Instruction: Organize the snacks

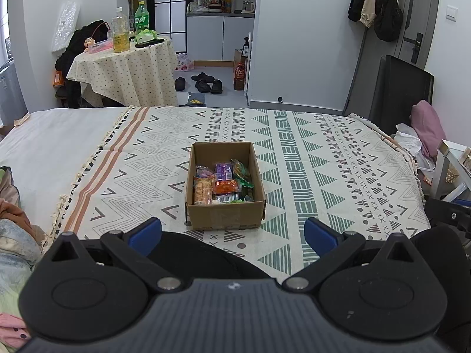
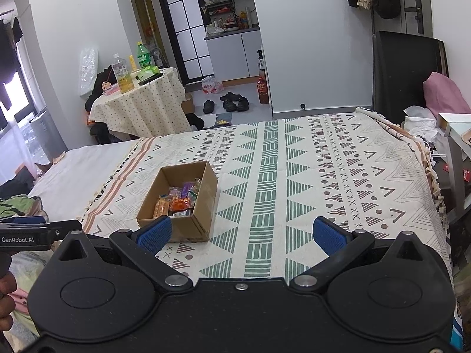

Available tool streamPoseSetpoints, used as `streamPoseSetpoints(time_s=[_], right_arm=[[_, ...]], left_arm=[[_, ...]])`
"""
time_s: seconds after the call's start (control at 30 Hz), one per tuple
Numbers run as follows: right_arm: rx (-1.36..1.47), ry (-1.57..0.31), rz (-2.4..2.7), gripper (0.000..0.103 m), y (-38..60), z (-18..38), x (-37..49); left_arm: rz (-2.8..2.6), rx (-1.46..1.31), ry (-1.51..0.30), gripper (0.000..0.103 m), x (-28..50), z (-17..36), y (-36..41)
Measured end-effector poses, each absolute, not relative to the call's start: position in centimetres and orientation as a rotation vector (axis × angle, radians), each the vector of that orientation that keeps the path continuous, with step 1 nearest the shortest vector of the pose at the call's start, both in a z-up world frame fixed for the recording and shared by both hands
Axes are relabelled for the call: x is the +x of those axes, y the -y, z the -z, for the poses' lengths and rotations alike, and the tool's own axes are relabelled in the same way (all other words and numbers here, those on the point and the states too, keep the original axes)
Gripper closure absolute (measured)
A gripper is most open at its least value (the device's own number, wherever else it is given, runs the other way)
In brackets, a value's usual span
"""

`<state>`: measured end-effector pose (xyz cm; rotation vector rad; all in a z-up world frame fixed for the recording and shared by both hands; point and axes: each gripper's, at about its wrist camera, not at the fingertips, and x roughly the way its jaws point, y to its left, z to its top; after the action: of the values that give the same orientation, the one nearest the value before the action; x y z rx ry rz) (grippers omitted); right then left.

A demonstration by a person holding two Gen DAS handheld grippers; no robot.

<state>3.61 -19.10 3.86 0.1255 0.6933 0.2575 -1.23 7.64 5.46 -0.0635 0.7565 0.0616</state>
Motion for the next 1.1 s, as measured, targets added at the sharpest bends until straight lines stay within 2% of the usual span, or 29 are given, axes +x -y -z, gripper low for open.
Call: streamPoseSetpoints(time_s=[1.1], right_arm=[[0.126, -0.69, -0.251, 0.0, 19.8, -4.2, 3.6]], left_arm=[[-0.027, -0.069, -0.757, 0.0, -0.9, -5.7, -6.5]])
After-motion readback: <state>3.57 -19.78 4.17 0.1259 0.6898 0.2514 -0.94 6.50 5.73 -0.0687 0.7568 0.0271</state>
